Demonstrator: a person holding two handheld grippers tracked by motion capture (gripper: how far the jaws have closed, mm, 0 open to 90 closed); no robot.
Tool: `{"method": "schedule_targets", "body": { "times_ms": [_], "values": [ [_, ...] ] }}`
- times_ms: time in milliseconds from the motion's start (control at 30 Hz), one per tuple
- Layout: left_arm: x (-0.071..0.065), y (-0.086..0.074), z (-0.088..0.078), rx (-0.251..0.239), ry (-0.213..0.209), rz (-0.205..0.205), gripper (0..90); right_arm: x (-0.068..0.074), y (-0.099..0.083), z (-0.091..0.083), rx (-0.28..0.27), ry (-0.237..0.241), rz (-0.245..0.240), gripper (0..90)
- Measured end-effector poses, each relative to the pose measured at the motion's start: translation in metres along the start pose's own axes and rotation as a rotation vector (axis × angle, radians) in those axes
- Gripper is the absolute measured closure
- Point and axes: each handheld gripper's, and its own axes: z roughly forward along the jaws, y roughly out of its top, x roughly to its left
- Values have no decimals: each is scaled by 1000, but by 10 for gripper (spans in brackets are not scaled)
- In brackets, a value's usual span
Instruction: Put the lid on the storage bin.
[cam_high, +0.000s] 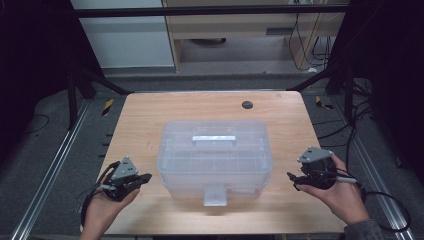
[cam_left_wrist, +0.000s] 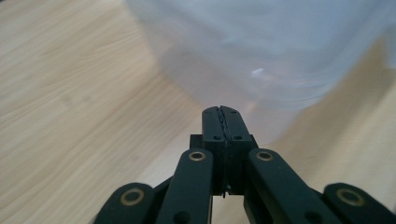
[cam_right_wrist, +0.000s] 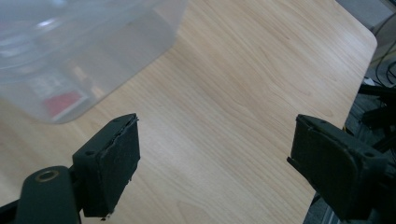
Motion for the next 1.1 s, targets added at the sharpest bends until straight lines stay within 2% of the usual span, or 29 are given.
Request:
{"method": "schedule_targets", "body": {
  "times_ms": [33,200,367,633,733,867,1100],
  "values": [
    [6,-2,1,-8,2,-21,898,-2,-1,3,3,-8,9,155],
    [24,-3,14,0,11,-53,898,-13,-1,21,31,-50,56,151],
    [41,-3,31,11,12,-83,898,-23,0,37,51,-57,97,154],
    [61,3,53,41,15,-101,897,-41,-6,65,97,-57,148,152],
    [66,5,60,51,17,-108,897,-51,-10,77,110,-60,185,149],
    [70,5,73,69,17,-114,898,-60,-16,93,109,-36,252,151],
    [75,7,89,91,25,-110,898,-63,-19,111,85,-29,304,154]
  ]
}}
